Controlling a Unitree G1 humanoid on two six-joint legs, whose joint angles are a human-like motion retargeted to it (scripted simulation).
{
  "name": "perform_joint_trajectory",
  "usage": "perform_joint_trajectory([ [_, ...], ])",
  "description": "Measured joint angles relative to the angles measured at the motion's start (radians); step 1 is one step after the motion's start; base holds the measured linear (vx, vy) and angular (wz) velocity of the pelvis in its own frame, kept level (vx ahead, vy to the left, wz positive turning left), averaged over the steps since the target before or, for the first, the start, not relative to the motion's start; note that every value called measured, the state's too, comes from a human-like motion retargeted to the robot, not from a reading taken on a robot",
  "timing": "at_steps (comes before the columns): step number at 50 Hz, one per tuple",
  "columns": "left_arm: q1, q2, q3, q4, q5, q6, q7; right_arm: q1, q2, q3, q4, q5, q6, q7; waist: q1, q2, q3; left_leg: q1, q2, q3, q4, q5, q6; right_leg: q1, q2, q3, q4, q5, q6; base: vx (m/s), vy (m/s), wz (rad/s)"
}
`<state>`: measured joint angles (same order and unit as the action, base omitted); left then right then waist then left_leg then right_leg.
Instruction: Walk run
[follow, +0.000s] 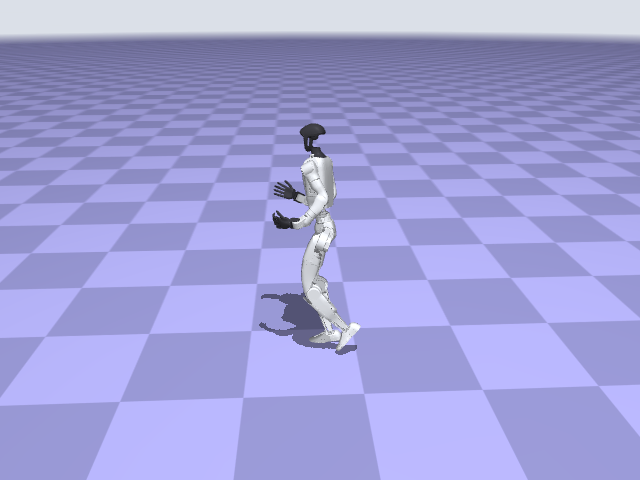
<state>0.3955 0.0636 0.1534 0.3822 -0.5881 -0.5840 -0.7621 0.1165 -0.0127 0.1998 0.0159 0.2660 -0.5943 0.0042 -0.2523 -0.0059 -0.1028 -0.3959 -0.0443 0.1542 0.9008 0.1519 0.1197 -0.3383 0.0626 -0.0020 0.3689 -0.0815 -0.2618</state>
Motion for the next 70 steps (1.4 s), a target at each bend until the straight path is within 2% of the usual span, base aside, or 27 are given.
perform_joint_trajectory([
  [3,0.112,-0.073,0.09,-0.002,0.013,-0.002,-0.005,-0.056,-0.047,0.005,-0.052,0.034,-0.004,0.0,0.139,-0.031,0.004,-0.054,0.027,0.144,-0.315,-0.06,0.002,0.115,0.019,0.066,-0.089,0.176,0.0,1.32,-0.3,-3.63],
  [6,0.193,-0.079,0.12,-0.012,0.039,-0.011,0.004,-0.04,-0.082,-0.035,-0.095,-0.002,0.01,0.004,0.273,-0.037,0.023,-0.035,-0.043,0.03,-0.661,-0.138,-0.043,0.246,0.076,0.159,-0.136,0.373,0.0,1.43,-0.26,-3.33],
  [8,0.214,-0.058,0.114,-0.035,0.056,-0.015,0.015,-0.007,-0.094,-0.078,-0.11,-0.05,0.028,0.001,0.334,-0.046,0.052,-0.015,-0.065,-0.138,-0.787,-0.198,-0.168,0.359,0.052,0.075,-0.165,0.504,0.0,1.55,-0.36,-2.27],
  [10,0.204,-0.027,0.102,-0.07,0.064,-0.016,0.029,0.034,-0.096,-0.119,-0.11,-0.093,0.04,-0.006,0.348,-0.03,0.083,0.007,-0.012,-0.09,-0.812,-0.147,-0.269,0.417,0.085,0.038,-0.082,0.605,0.004,1.44,-0.2,-1.12],
  [12,0.165,0.003,0.065,-0.109,0.052,-0.017,0.049,0.092,-0.103,-0.142,-0.097,-0.126,0.039,-0.02,0.302,-0.08,0.108,0.038,-0.109,-0.068,-0.7,-0.232,-0.117,0.353,0.042,0.009,0.254,0.605,0.089,1.51,-0.07,0.14],
  [15,0.071,0.034,-0.014,-0.123,-0.04,-0.07,0.101,0.208,-0.087,-0.13,-0.012,-0.172,0.027,0.0,0.201,-0.134,0.089,0.054,-0.241,-0.23,-0.479,-0.392,-0.141,0.228,-0.007,-0.095,0.657,0.605,0.14,1.61,-0.15,0.16],
  [17,-0.077,0.018,-0.023,-0.088,-0.127,-0.08,0.107,0.274,-0.058,-0.111,0.076,-0.187,0.033,0.048,0.176,-0.05,0.05,0.099,-0.052,-0.072,-0.493,-0.419,-0.128,0.128,0.094,-0.102,0.606,0.594,0.122,0.96,-0.26,-0.94],
  [19,-0.222,0.002,-0.072,-0.07,-0.188,-0.035,0.089,0.36,-0.043,-0.107,0.131,-0.173,0.04,0.081,0.155,0.013,0.033,0.154,0.005,-0.097,-0.527,-0.42,-0.131,0.026,0.167,-0.137,0.547,0.498,0.127,1.02,-0.31,-0.37],
  [22,-0.389,0.004,-0.14,-0.099,-0.253,0.02,0.079,0.477,-0.04,-0.141,0.153,-0.129,0.035,0.141,0.044,0.08,0.03,0.247,0.035,-0.139,-0.611,-0.317,-0.14,-0.119,0.135,-0.22,0.424,0.304,0.144,1.19,-0.38,0.65],
  [26,-0.481,0.038,-0.204,-0.203,-0.258,0.029,0.108,0.558,-0.052,-0.219,0.138,-0.193,0.05,0.158,-0.069,0.132,0.022,0.393,0.024,-0.132,-0.727,-0.009,-0.201,-0.186,-0.014,-0.387,0.051,0.197,0.143,1.18,-0.25,-0.09],
  [30,-0.464,0.056,-0.174,-0.281,-0.2,0.102,0.094,0.503,-0.019,-0.289,0.117,-0.313,0.083,0.083,-0.087,0.12,0.031,0.559,-0.028,-0.08,-0.767,0.273,-0.32,-0.202,0.007,-0.202,-0.233,0.099,0.219,1.23,-0.17,-1.23],
  [33,-0.428,0.048,-0.159,-0.277,-0.189,0.102,0.103,0.421,-0.006,-0.296,0.073,-0.349,0.075,-0.021,-0.107,0.13,0.042,0.544,-0.06,-0.04,-0.557,0.371,-0.381,-0.213,-0.052,-0.29,-0.163,0.175,0.015,1.41,0.07,-0.94],
  [35,-0.331,0.037,-0.105,-0.208,-0.146,0.103,0.058,0.357,-0.008,-0.248,0.046,-0.335,0.052,-0.097,-0.071,0.145,0.027,0.458,-0.03,0.055,-0.214,0.372,-0.381,-0.213,0.014,-0.156,0.056,-0.001,0.0,1.85,-0.23,-1.76],
  [38,-0.207,0.006,-0.059,0.008,-0.021,0.112,-0.045,0.167,0.005,-0.3,0.077,-0.202,0.017,-0.072,-0.014,0.075,-0.017,0.3,-0.101,-0.078,-0.036,0.327,-0.331,-0.139,-0.009,-0.085,0.087,-0.068,0.0,1.3,-0.42,-1.13],
  [41,-0.068,-0.021,-0.012,0.15,0.007,0.14,-0.102,0.021,-0.017,-0.223,0.069,-0.105,0.028,-0.002,0.003,0.037,-0.031,0.157,-0.023,0.013,0.017,0.091,-0.106,-0.006,-0.013,-0.043,0.002,-0.045,0.0,1.29,-0.2,-1.5],
  [43,0.019,-0.037,0.029,0.178,-0.006,0.164,-0.121,-0.044,-0.048,-0.195,0.041,-0.092,0.027,0.003,0.038,0.028,-0.019,0.064,0.013,0.064,-0.04,-0.04,-0.009,0.082,-0.003,-0.028,-0.077,0.024,0.0,1.37,0.0,-1.63],
  [46,0.121,-0.059,0.11,0.179,-0.008,0.169,-0.126,-0.1,-0.103,-0.163,-0.006,-0.114,0.025,-0.021,0.167,-0.009,-0.004,-0.006,0.038,0.167,-0.286,-0.133,0.001,0.206,-0.008,-0.071,-0.175,0.205,0.0,1.41,-0.04,-2.46],
  [49,0.179,-0.067,0.156,0.15,0.009,0.152,-0.104,-0.111,-0.152,-0.154,-0.044,-0.149,0.037,-0.018,0.289,-0.014,0.023,-0.012,-0.023,0.104,-0.6,-0.194,-0.009,0.331,0.021,-0.064,-0.229,0.4,0.013,1.27,0.05,-1.88],
  [50,0.185,-0.073,0.162,0.135,0.013,0.144,-0.089,-0.109,-0.167,-0.155,-0.052,-0.162,0.045,-0.008,0.325,-0.021,0.035,-0.015,-0.05,0.058,-0.684,-0.22,-0.022,0.371,0.007,-0.083,-0.235,0.46,0.023,1.18,0.16,-0.89],
  [52,0.171,-0.081,0.156,0.097,0.007,0.12,-0.043,-0.093,-0.184,-0.164,-0.051,-0.181,0.068,0.022,0.328,-0.013,0.05,0.011,-0.015,0.178,-0.77,-0.177,-0.088,0.437,0.021,-0.132,-0.205,0.557,0.053,1.32,0.21,0.09],
  [53,0.16,-0.089,0.146,0.074,0.002,0.107,-0.017,-0.078,-0.193,-0.167,-0.047,-0.187,0.078,0.038,0.326,-0.02,0.054,0.021,-0.022,0.23,-0.764,-0.077,0.007,0.457,0.008,-0.164,-0.158,0.593,0.082,1.5,0.14,0.59],
  [55,0.122,-0.094,0.124,0.029,0.002,0.08,0.038,-0.039,-0.2,-0.16,-0.029,-0.194,0.086,0.068,0.294,-0.072,0.049,0.06,-0.099,0.226,-0.668,-0.231,0.142,0.433,-0.042,-0.19,0.093,0.605,0.171,1.59,0.0,1.15],
  [58,-0.036,-0.109,0.139,0.046,0.081,0.091,0.049,0.056,-0.163,-0.215,0.07,-0.273,0.068,0.138,0.215,-0.116,0.031,0.042,-0.246,0.029,-0.461,-0.368,0.142,0.295,-0.115,-0.191,0.555,0.605,0.198,1.41,0.2,1.66],
  [60,-0.186,-0.121,0.209,0.064,0.129,0.178,-0.004,0.117,-0.095,-0.247,0.148,-0.379,0.085,0.155,0.238,-0.051,0.002,0.108,-0.137,0.072,-0.501,-0.383,0.142,0.194,-0.029,-0.166,0.573,0.605,0.139,1.01,0.2,0.41],
  [63,-0.317,-0.12,0.111,0.001,0.006,0.145,0.083,0.253,-0.061,-0.268,0.195,-0.432,0.084,0.13,0.237,0.041,-0.016,0.218,-0.093,-0.049,-0.588,-0.361,0.121,0.055,0.041,-0.191,0.513,0.464,0.061,1.3,0.1,1.22],
  [65,-0.364,-0.093,0.039,-0.067,-0.1,0.097,0.143,0.338,-0.051,-0.309,0.208,-0.434,0.072,0.138,0.211,0.077,-0.004,0.287,-0.083,-0.112,-0.641,-0.291,0.09,-0.019,0.037,-0.171,0.421,0.352,0.096,1.13,0.0,2.11],
  [70,-0.372,0.033,-0.018,-0.233,-0.186,0.078,0.151,0.509,-0.07,-0.319,0.222,-0.383,0.06,0.184,0.07,0.108,-0.001,0.438,-0.107,-0.281,-0.699,-0.068,0.016,-0.088,-0.12,-0.214,-0.071,0.174,0.225,1.18,-0.1,2.16],
])
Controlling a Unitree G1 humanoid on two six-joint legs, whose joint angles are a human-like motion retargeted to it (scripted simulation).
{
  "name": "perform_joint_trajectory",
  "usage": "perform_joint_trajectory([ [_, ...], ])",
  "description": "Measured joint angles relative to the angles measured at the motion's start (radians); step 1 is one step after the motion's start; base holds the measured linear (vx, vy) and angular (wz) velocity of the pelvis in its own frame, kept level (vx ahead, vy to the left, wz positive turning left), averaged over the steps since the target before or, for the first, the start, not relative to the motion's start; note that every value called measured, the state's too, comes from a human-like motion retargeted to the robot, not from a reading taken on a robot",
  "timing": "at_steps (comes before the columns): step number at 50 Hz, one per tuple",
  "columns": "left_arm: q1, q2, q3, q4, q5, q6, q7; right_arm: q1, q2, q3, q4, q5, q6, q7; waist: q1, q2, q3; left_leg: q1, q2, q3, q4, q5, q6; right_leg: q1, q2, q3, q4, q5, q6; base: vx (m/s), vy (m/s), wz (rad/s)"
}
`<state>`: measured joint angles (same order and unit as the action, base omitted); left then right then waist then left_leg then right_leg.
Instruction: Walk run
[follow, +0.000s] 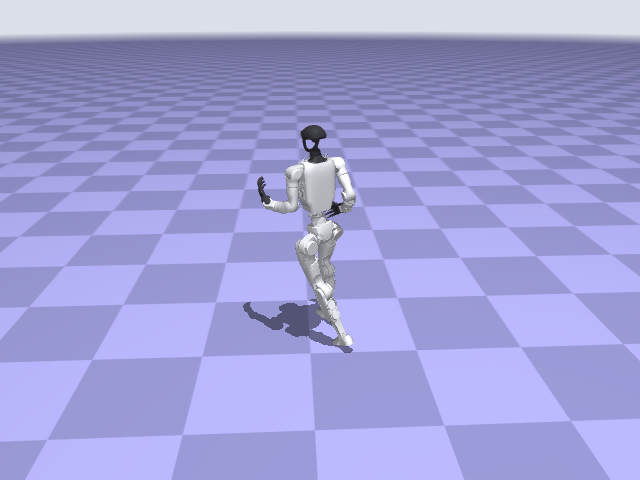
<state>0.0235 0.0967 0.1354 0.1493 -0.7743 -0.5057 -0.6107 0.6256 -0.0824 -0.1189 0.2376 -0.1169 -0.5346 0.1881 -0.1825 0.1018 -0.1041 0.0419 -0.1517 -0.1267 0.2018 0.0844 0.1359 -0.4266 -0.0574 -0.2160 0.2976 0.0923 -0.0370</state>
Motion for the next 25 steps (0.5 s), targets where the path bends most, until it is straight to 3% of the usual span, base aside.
perform_joint_trajectory([
  [2,0.017,0.061,0.033,-0.044,0.035,0.006,-0.012,0.023,-0.006,0.007,0.002,0.016,0.005,0.012,-0.043,-0.023,0.006,0.062,-0.017,-0.034,0.012,0.077,-0.018,-0.027,0.009,0.142,-0.135,-0.086,0.04,1.22,-0.27,1.37],
  [3,0.03,0.093,0.061,-0.06,0.061,0.013,-0.014,0.025,-0.008,0.017,0.003,0.023,0.01,0.018,-0.047,-0.034,0.008,0.086,-0.018,-0.033,0.029,0.114,-0.03,-0.036,0.009,0.262,-0.169,-0.115,0.098,1.27,-0.35,0.72],
  [5,0.057,0.136,0.102,-0.072,0.118,0.007,-0.001,0.016,-0.012,0.04,-0.001,0.027,0.022,0.018,-0.041,-0.086,0.015,0.13,-0.057,-0.021,0.105,0.191,-0.059,-0.036,-0.004,0.41,-0.178,-0.071,0.212,1.32,-0.41,0.71],
  [7,0.085,0.162,0.13,-0.044,0.156,-0.012,0.018,-0.017,-0.007,0.075,0.0,0.023,0.031,0.007,-0.092,-0.114,0.012,0.112,-0.066,-0.018,0.305,0.264,-0.125,-0.017,-0.025,0.28,-0.088,0.038,0.18,1.43,-0.55,1.1],
  [8,0.104,0.163,0.16,-0.018,0.168,-0.014,0.01,-0.044,-0.005,0.104,0.008,0.025,0.035,-0.001,-0.072,-0.113,-0.005,0.071,-0.062,0.044,0.411,0.305,-0.167,-0.032,-0.027,0.188,-0.004,-0.028,0.099,1.33,-0.57,0.36],
  [10,0.106,0.102,0.189,0.059,0.184,-0.009,-0.058,-0.153,0.025,0.098,0.047,0.06,0.05,-0.015,-0.045,-0.094,-0.022,-0.064,-0.002,0.095,0.672,0.301,-0.251,-0.058,0.075,0.365,0.132,-0.159,0.072,1.01,-0.31,0.99],
  [12,0.123,-0.012,0.16,0.149,0.171,-0.006,-0.086,-0.269,0.048,0.054,0.093,0.135,0.078,0.035,-0.074,-0.074,-0.02,-0.171,0.107,0.179,0.834,0.149,-0.177,0.001,-0.016,0.156,0.12,-0.177,0.047,0.83,-0.04,1.66],
  [13,0.149,-0.063,0.157,0.183,0.147,0.003,-0.093,-0.308,0.058,0.079,0.094,0.168,0.088,0.042,-0.069,-0.08,-0.027,-0.2,0.117,0.233,0.836,0.104,-0.139,0.029,-0.006,0.191,0.113,-0.192,0.041,1.0,0.03,0.63],
  [15,0.208,-0.131,0.128,0.247,0.093,0.034,-0.128,-0.384,0.07,0.118,0.075,0.245,0.083,0.016,-0.026,-0.087,-0.024,-0.267,0.104,0.304,0.794,0.024,-0.09,0.093,-0.039,0.128,0.062,-0.174,0.025,0.91,0.09,0.26],
  [18,0.301,-0.143,0.105,0.321,0.124,0.098,-0.219,-0.472,0.054,0.139,0.017,0.366,0.051,-0.029,0.063,-0.112,-0.009,-0.363,0.071,0.375,0.616,-0.086,-0.067,0.207,-0.045,0.052,-0.066,-0.09,0.031,0.62,0.03,0.53],
  [22,0.385,-0.087,0.103,0.352,0.206,0.101,-0.251,-0.542,-0.012,0.184,-0.077,0.489,0.052,0.014,0.182,-0.107,0.033,-0.373,0.02,0.449,0.169,-0.143,-0.035,0.355,0.013,-0.085,-0.171,0.002,0.059,0.73,-0.04,0.74],
  [25,0.403,-0.063,0.096,0.354,0.185,0.087,-0.225,-0.562,-0.092,0.188,-0.145,0.536,0.085,0.097,0.223,-0.091,0.058,-0.341,-0.023,0.532,-0.07,-0.122,-0.018,0.47,0.061,-0.213,-0.2,0.026,0.085,0.81,-0.07,1.51],
])
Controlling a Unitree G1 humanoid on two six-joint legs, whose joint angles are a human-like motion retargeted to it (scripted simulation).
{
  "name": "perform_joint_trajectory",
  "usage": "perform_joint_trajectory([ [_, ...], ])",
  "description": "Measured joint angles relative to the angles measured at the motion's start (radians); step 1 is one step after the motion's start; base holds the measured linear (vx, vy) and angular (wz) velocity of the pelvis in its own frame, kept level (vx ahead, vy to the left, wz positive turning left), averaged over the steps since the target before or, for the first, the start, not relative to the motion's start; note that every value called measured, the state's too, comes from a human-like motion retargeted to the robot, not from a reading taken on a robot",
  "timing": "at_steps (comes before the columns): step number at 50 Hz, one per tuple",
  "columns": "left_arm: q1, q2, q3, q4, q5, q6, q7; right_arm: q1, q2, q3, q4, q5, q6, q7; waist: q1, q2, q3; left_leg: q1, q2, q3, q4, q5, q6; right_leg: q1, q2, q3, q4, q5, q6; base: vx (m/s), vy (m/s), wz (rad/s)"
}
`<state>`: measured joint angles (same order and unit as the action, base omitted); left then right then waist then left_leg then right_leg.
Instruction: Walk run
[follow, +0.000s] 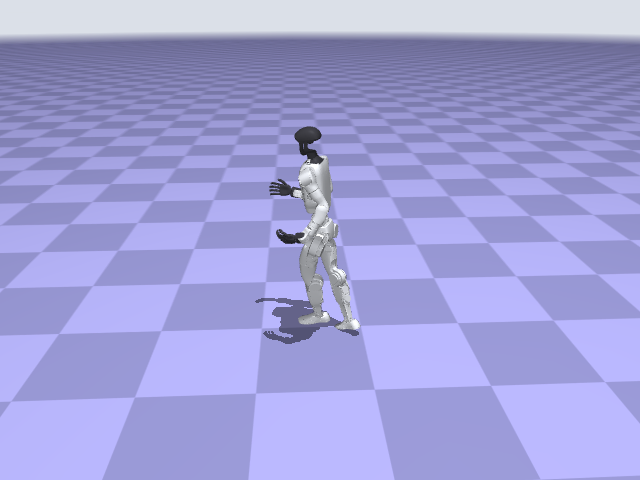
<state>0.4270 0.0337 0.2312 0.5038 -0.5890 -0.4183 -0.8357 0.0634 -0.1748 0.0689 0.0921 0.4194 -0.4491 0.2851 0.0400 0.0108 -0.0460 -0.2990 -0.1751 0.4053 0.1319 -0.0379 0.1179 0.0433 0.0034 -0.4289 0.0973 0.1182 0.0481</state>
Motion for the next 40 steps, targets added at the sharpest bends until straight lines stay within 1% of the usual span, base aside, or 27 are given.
perform_joint_trajectory([
  [2,-0.003,0.011,0.0,-0.003,-0.025,-0.002,0.018,-0.001,-0.051,0.0,-0.035,0.008,0.015,0.035,0.015,-0.018,0.003,0.029,-0.011,0.093,-0.03,0.015,0.09,0.051,0.011,-0.028,0.033,0.044,0.031,1.14,-0.41,1.05],
  [3,-0.009,0.014,0.006,-0.003,-0.034,-0.004,0.026,-0.003,-0.072,0.004,-0.044,0.007,0.018,0.045,0.041,-0.05,0.007,0.047,0.008,0.126,-0.006,-0.02,0.13,0.075,0.007,-0.011,0.067,0.085,0.042,1.2,-0.93,0.49],
  [5,-0.031,0.022,0.011,-0.008,-0.036,-0.011,0.037,-0.006,-0.094,-0.01,-0.047,0.0,0.021,0.058,0.037,-0.069,-0.001,0.086,0.039,0.065,0.072,-0.15,0.144,0.081,0.007,-0.046,0.193,0.202,0.082,1.22,-0.87,1.14],
  [7,-0.067,-0.006,0.019,-0.003,-0.033,-0.017,0.053,0.012,-0.092,-0.041,-0.017,-0.033,0.02,0.101,0.006,-0.041,-0.032,0.032,0.038,-0.123,0.195,-0.215,0.144,-0.018,0.049,-0.012,0.391,0.347,0.006,0.94,0.02,1.94],
  [8,-0.111,-0.031,0.043,-0.002,-0.045,-0.009,0.062,0.017,-0.083,-0.043,0.001,-0.058,0.019,0.124,-0.012,-0.012,-0.036,0.009,0.09,-0.118,0.262,-0.226,0.144,-0.104,0.11,0.122,0.518,0.373,0.001,0.8,0.38,1.71],
  [10,-0.199,-0.094,0.06,-0.021,-0.084,0.003,0.078,0.051,-0.052,-0.029,0.042,-0.098,0.009,0.125,-0.03,0.057,-0.031,-0.002,0.151,-0.173,0.344,-0.251,0.144,-0.227,0.226,0.308,0.715,0.272,-0.009,0.74,0.36,1.84],
  [12,-0.273,-0.148,-0.004,-0.083,-0.151,-0.042,0.144,0.1,-0.048,-0.021,0.077,-0.1,-0.01,0.095,-0.058,0.114,-0.036,0.048,0.15,-0.278,0.278,-0.222,0.144,-0.309,0.136,0.201,0.783,0.172,-0.204,0.58,0.35,2.45],
  [13,-0.305,-0.158,-0.043,-0.118,-0.178,-0.071,0.182,0.133,-0.047,-0.027,0.088,-0.09,-0.018,0.09,-0.058,0.123,-0.037,0.081,0.127,-0.323,0.226,-0.189,0.144,-0.344,0.085,0.193,0.795,0.102,-0.281,0.62,0.38,3.02],
  [15,-0.368,-0.151,-0.12,-0.185,-0.21,-0.116,0.237,0.219,-0.02,-0.069,0.104,-0.086,-0.023,0.096,-0.111,0.169,-0.037,0.099,0.094,-0.485,0.183,-0.106,0.144,-0.414,0.022,0.184,0.76,-0.016,-0.31,0.7,0.33,4.01],
  [17,-0.421,-0.117,-0.168,-0.252,-0.214,-0.137,0.255,0.318,0.018,-0.103,0.112,-0.1,-0.028,0.091,-0.184,0.186,-0.052,0.104,0.058,-0.63,0.162,-0.026,0.144,-0.477,0.015,0.191,0.625,-0.031,-0.293,0.66,0.02,4.28],
  [18,-0.445,-0.096,-0.184,-0.284,-0.211,-0.137,0.254,0.365,0.038,-0.112,0.116,-0.111,-0.033,0.076,-0.219,0.177,-0.059,0.123,0.026,-0.692,0.141,0.016,0.144,-0.495,0.019,0.226,0.542,-0.029,-0.246,0.78,-0.08,3.98],
  [20,-0.483,-0.06,-0.208,-0.336,-0.198,-0.132,0.244,0.438,0.072,-0.121,0.13,-0.123,-0.043,0.041,-0.265,0.146,-0.063,0.171,-0.027,-0.77,0.118,0.086,0.144,-0.512,0.04,0.355,0.362,-0.024,-0.111,0.75,-0.15,3.44],
  [22,-0.507,-0.025,-0.224,-0.379,-0.186,-0.128,0.241,0.478,0.1,-0.113,0.145,-0.126,-0.053,0.011,-0.275,0.09,-0.047,0.239,-0.077,-0.791,0.105,0.132,0.144,-0.505,-0.001,0.457,0.191,-0.056,0.016,0.81,-0.2,2.3],
  [23,-0.512,-0.007,-0.229,-0.398,-0.18,-0.129,0.242,0.487,0.11,-0.106,0.153,-0.126,-0.053,0.001,-0.261,0.061,-0.033,0.28,-0.105,-0.807,0.101,0.147,0.144,-0.502,-0.036,0.46,0.116,-0.087,0.049,0.76,-0.18,1.37],
  [25,-0.505,0.024,-0.233,-0.422,-0.169,-0.138,0.249,0.487,0.122,-0.082,0.164,-0.125,-0.049,-0.004,-0.242,0.019,-0.005,0.361,-0.144,-0.83,0.108,0.171,0.138,-0.487,-0.04,0.576,0.008,-0.147,0.164,0.9,-0.23,0.82],
  [26,-0.486,0.039,-0.226,-0.421,-0.161,-0.147,0.255,0.473,0.121,-0.059,0.171,-0.12,-0.043,-0.001,-0.232,0.005,0.006,0.395,-0.143,-0.813,0.121,0.191,0.123,-0.48,-0.051,0.552,-0.012,-0.124,0.179,0.93,-0.25,0.58],
  [27,-0.464,0.052,-0.22,-0.414,-0.155,-0.155,0.26,0.455,0.118,-0.039,0.178,-0.116,-0.037,0.003,-0.229,-0.007,0.013,0.423,-0.141,-0.793,0.142,0.219,0.102,-0.472,-0.059,0.521,-0.02,-0.072,0.172,0.93,-0.22,0.77],
  [28,-0.439,0.06,-0.214,-0.398,-0.15,-0.159,0.264,0.429,0.112,-0.021,0.183,-0.111,-0.03,0.009,-0.244,-0.013,0.01,0.438,-0.137,-0.765,0.182,0.262,0.071,-0.459,-0.062,0.476,-0.005,0.036,0.124,1.0,-0.22,1.0],
  [29,-0.406,0.062,-0.202,-0.376,-0.148,-0.157,0.26,0.402,0.103,-0.002,0.188,-0.114,-0.026,0.016,-0.252,-0.007,-0.003,0.428,-0.126,-0.715,0.237,0.328,0.008,-0.452,-0.058,0.427,0.033,0.011,0.072,1.0,-0.2,1.01],
  [30,-0.37,0.06,-0.187,-0.35,-0.149,-0.151,0.251,0.375,0.094,0.017,0.193,-0.121,-0.023,0.023,-0.258,0.005,-0.022,0.406,-0.111,-0.655,0.299,0.404,-0.072,-0.446,-0.052,0.374,0.081,-0.081,0.019,1.03,-0.16,1.41],
  [32,-0.307,0.015,-0.166,-0.276,-0.151,-0.138,0.171,0.312,0.08,0.006,0.207,-0.175,-0.021,0.03,-0.309,0.056,-0.051,0.276,-0.035,-0.533,0.521,0.486,-0.271,-0.448,0.019,0.563,0.172,-0.187,0.01,1.0,-0.03,2.41],
  [33,-0.282,-0.014,-0.162,-0.235,-0.152,-0.132,0.141,0.279,0.066,-0.028,0.22,-0.205,-0.015,0.042,-0.33,0.064,-0.057,0.222,0.003,-0.461,0.619,0.505,-0.352,-0.435,-0.042,0.474,0.174,-0.195,0.021,0.84,0.03,2.48],
  [34,-0.253,-0.045,-0.158,-0.202,-0.155,-0.133,0.13,0.253,0.056,-0.039,0.228,-0.234,-0.013,0.036,-0.335,0.055,-0.062,0.184,0.035,-0.406,0.679,0.503,-0.374,-0.404,-0.071,0.41,0.157,-0.199,0.015,0.85,-0.09,1.9],
  [35,-0.223,-0.077,-0.155,-0.174,-0.159,-0.138,0.128,0.231,0.049,-0.037,0.233,-0.263,-0.013,0.021,-0.331,0.039,-0.067,0.153,0.065,-0.36,0.719,0.49,-0.366,-0.363,-0.086,0.357,0.132,-0.202,0.0,0.8,-0.18,0.88],
  [37,-0.16,-0.114,-0.146,-0.148,-0.193,-0.139,0.13,0.188,0.029,-0.035,0.223,-0.283,-0.027,-0.024,-0.266,-0.009,-0.059,0.082,0.03,-0.288,0.743,0.381,-0.243,-0.302,-0.091,0.36,0.096,-0.198,-0.024,0.7,-0.07,0.11],
  [38,-0.128,-0.125,-0.139,-0.137,-0.201,-0.137,0.123,0.167,0.022,-0.039,0.212,-0.289,-0.034,-0.045,-0.224,-0.025,-0.049,0.033,0.008,-0.276,0.744,0.337,-0.216,-0.276,-0.081,0.387,0.075,-0.19,-0.033,0.77,0.0,-0.16],
  [40,-0.076,-0.13,-0.115,-0.119,-0.187,-0.13,0.109,0.137,0.007,-0.049,0.176,-0.294,-0.046,-0.073,-0.136,-0.055,-0.028,-0.07,-0.031,-0.279,0.717,0.226,-0.213,-0.222,-0.102,0.333,0.03,-0.167,-0.029,0.66,-0.02,-0.1],
])
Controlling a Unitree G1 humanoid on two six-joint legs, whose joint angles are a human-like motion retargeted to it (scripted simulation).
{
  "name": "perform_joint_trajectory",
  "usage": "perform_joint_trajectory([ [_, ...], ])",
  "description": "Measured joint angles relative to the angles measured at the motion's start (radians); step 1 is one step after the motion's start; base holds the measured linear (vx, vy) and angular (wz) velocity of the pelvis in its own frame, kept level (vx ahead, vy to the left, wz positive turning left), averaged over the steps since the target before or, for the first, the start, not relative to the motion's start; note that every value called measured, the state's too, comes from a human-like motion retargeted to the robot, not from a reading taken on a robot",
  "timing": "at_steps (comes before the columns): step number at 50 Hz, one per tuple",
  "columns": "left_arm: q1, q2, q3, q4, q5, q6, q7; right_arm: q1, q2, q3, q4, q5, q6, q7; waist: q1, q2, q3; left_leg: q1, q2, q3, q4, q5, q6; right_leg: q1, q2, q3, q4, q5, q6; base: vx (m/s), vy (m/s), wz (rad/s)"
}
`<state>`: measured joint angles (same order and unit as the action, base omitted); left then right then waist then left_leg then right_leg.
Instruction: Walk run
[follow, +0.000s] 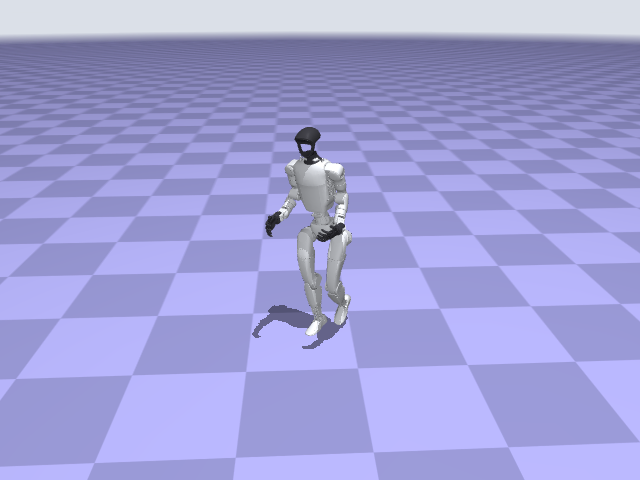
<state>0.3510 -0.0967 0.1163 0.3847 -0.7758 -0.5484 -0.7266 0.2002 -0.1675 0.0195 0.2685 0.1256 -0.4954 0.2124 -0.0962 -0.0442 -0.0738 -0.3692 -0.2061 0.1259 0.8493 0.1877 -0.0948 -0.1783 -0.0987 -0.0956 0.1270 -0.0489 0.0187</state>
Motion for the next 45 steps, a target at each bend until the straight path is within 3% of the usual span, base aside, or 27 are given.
perform_joint_trajectory([
  [2,0.041,0.019,0.024,0.001,0.034,-0.006,-0.006,-0.019,-0.026,-0.002,-0.042,0.005,-0.009,-0.017,0.042,-0.018,0.013,-0.06,0.062,0.096,-0.088,-0.089,0.084,0.051,-0.019,-0.106,-0.034,0.012,0.014,0.49,-0.07,0.59],
  [5,0.077,0.048,0.053,0.0,0.089,-0.024,0.001,-0.048,-0.07,-0.025,-0.096,0.005,-0.012,-0.026,0.081,-0.007,0.031,-0.136,0.152,0.222,-0.281,-0.207,0.215,0.118,0.025,-0.165,-0.057,-0.005,0.025,0.61,-0.06,1.18],
  [10,0.035,0.025,0.064,0.023,0.123,-0.022,0.039,-0.025,-0.116,-0.066,-0.083,-0.035,-0.005,-0.025,0.157,0.001,0.038,-0.186,0.142,0.372,-0.611,-0.284,0.274,0.238,0.091,-0.266,-0.087,-0.024,0.015,0.79,0.02,0.88],
  [12,-0.009,-0.003,0.056,0.041,0.133,-0.017,0.049,0.007,-0.106,-0.07,-0.035,-0.034,-0.002,-0.033,0.165,-0.01,0.026,-0.149,0.125,0.471,-0.657,-0.266,0.305,0.29,0.099,-0.324,-0.08,0.013,0.036,0.98,0.07,1.2],
  [14,-0.046,-0.027,0.052,0.053,0.146,-0.014,0.055,0.043,-0.08,-0.075,0.016,-0.036,-0.004,-0.018,0.205,-0.044,0.015,-0.096,0.112,0.506,-0.664,-0.242,0.357,0.326,0.083,-0.313,-0.038,0.119,0.057,1.27,-0.04,0.36],
  [15,-0.06,-0.035,0.052,0.056,0.154,-0.015,0.057,0.061,-0.061,-0.074,0.041,-0.041,-0.005,-0.006,0.239,-0.064,0.009,-0.062,0.114,0.508,-0.667,-0.255,0.357,0.342,0.072,-0.305,-0.008,0.2,0.061,1.15,-0.26,-0.16],
  [18,-0.115,-0.031,0.039,0.063,0.152,-0.036,0.079,0.104,0.001,-0.087,0.109,-0.105,-0.011,0.031,0.236,-0.045,-0.014,-0.065,0.123,0.249,-0.588,-0.342,0.357,0.277,0.117,-0.242,0.212,0.527,-0.04,1.19,-0.06,0.78],
  [20,-0.158,-0.026,0.025,0.058,0.111,-0.047,0.1,0.129,0.015,-0.06,0.153,-0.184,-0.018,0.008,0.192,-0.024,0.0,0.012,0.157,0.297,-0.517,-0.409,0.357,0.184,0.085,-0.241,0.549,0.573,-0.156,1.25,0.21,1.47],
  [22,-0.222,-0.006,-0.005,0.047,0.07,-0.046,0.104,0.131,0.016,-0.045,0.193,-0.259,-0.02,-0.034,0.175,0.048,-0.02,0.07,0.194,0.241,-0.551,-0.431,0.357,0.092,0.173,-0.217,0.619,0.523,-0.181,0.91,0.2,1.47],
  [23,-0.254,0.004,-0.022,0.045,0.056,-0.041,0.099,0.135,0.013,-0.047,0.21,-0.293,-0.02,-0.043,0.159,0.072,-0.028,0.085,0.185,0.183,-0.559,-0.44,0.357,0.036,0.198,-0.191,0.67,0.443,-0.164,0.98,0.2,1.79],
  [28,-0.372,0.076,-0.097,-0.001,0.038,-0.024,0.075,0.199,0.036,-0.088,0.214,-0.333,-0.014,-0.038,0.061,0.134,-0.021,0.205,0.135,-0.035,-0.653,-0.407,0.357,-0.209,0.179,-0.148,0.704,0.203,-0.196,0.83,0.06,2.36],
  [30,-0.396,0.11,-0.13,-0.036,0.051,-0.032,0.078,0.221,0.053,-0.112,0.203,-0.301,-0.024,-0.059,0.006,0.152,-0.021,0.238,0.112,-0.148,-0.669,-0.413,0.357,-0.275,0.147,-0.145,0.581,0.159,-0.162,1.0,-0.09,2.91],
  [35,-0.397,0.185,-0.127,-0.072,0.156,-0.074,0.075,0.264,0.081,-0.149,0.177,-0.237,-0.031,-0.087,-0.125,0.113,-0.027,0.347,0.007,-0.354,-0.667,-0.45,0.357,-0.369,0.068,0.025,0.172,0.156,0.047,1.02,-0.22,2.17],
  [38,-0.362,0.208,-0.089,-0.041,0.225,-0.117,0.085,0.242,0.082,-0.138,0.182,-0.216,-0.04,-0.115,-0.16,0.075,0.013,0.46,-0.037,-0.414,-0.662,-0.449,0.357,-0.393,0.021,0.154,0.013,0.066,0.166,0.99,-0.2,1.03],
  [40,-0.304,0.198,-0.071,-0.016,0.237,-0.141,0.101,0.218,0.069,-0.122,0.186,-0.209,-0.048,-0.13,-0.174,0.071,0.056,0.551,-0.055,-0.424,-0.655,-0.409,0.357,-0.378,-0.017,0.12,-0.033,0.057,0.239,1.04,-0.05,0.47],
  [43,-0.187,0.15,-0.037,0.081,0.22,-0.164,0.107,0.137,0.034,-0.103,0.207,-0.218,-0.043,-0.102,-0.168,0.076,0.045,0.58,-0.047,-0.354,-0.584,-0.219,0.247,-0.353,-0.02,0.048,0.068,0.135,0.204,1.24,-0.25,0.23],
  [45,-0.113,0.108,-0.002,0.19,0.225,-0.166,0.086,0.089,0.018,-0.096,0.215,-0.231,-0.036,-0.079,-0.201,0.127,0.027,0.515,-0.022,-0.331,-0.41,0.002,0.112,-0.355,0.059,0.238,0.171,0.044,0.17,1.24,-0.19,1.04],
])
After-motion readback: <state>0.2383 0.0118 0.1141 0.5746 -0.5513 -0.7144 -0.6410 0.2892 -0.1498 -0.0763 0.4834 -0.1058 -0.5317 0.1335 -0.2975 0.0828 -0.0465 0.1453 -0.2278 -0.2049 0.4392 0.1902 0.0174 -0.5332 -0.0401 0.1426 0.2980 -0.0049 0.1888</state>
